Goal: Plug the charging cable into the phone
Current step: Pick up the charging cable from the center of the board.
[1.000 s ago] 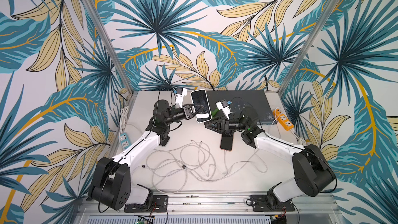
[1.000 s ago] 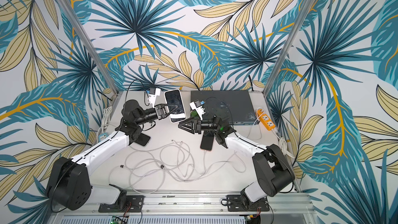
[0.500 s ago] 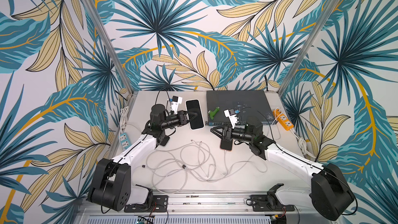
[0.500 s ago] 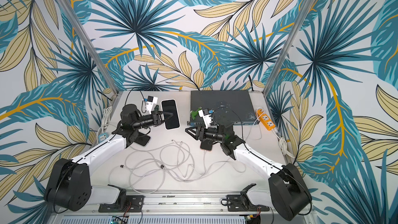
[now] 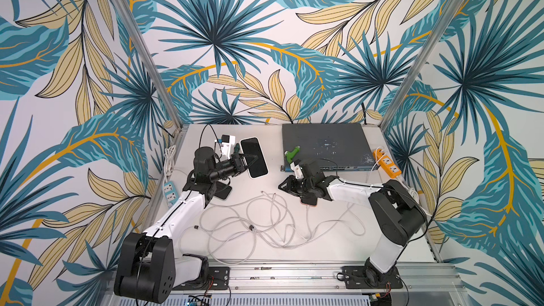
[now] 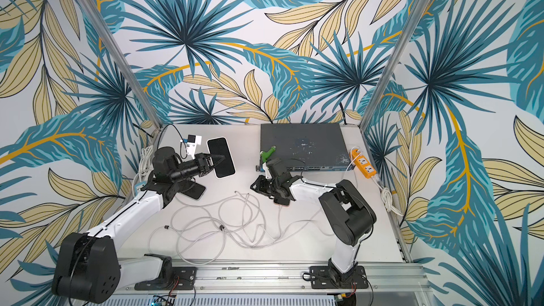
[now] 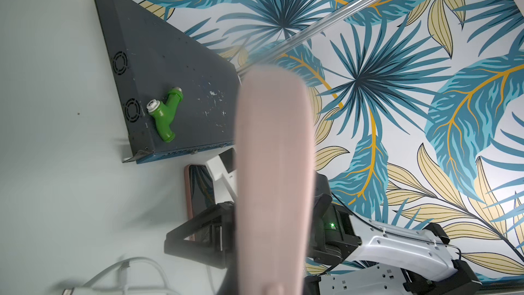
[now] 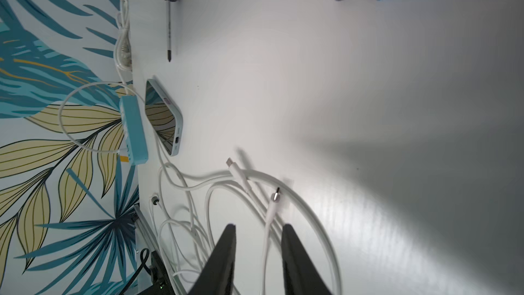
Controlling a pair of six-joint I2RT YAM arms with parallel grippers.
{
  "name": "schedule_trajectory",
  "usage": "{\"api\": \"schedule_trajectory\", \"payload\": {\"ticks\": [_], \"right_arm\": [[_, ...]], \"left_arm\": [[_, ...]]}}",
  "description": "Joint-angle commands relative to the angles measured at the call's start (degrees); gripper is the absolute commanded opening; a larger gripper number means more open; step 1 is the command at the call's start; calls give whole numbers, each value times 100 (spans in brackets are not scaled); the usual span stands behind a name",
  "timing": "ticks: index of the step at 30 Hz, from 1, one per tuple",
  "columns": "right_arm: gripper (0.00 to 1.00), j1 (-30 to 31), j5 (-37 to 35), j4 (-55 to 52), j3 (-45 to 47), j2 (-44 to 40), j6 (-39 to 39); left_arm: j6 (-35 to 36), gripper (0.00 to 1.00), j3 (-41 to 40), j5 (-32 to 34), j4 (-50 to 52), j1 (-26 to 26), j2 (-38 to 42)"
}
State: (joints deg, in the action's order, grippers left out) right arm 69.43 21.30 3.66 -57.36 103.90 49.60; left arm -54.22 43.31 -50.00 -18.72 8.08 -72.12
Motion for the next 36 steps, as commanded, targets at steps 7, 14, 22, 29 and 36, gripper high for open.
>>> {"api": "schedule_trajectory", "payload": {"ticks": [7,14,22,29,36], "right_arm": [[31,150,100,-391,-506,453,407],[32,482,-97,-717,-621,449,416],[33,659,-287,-1085,-750,617,620],[32,736,-329,-1147,-783,734,726],[31,721,-410,-1322,-943,812,609]], "left_arm": [[175,0,-6,-95,-135,-52,122],[183,0,2,-150,-135,-52,97],[175,0,-48,-175,-106,-52,179],[252,0,-59,-220,28,-51,242],[228,0,-42,-203,-32,-52,193]]}}
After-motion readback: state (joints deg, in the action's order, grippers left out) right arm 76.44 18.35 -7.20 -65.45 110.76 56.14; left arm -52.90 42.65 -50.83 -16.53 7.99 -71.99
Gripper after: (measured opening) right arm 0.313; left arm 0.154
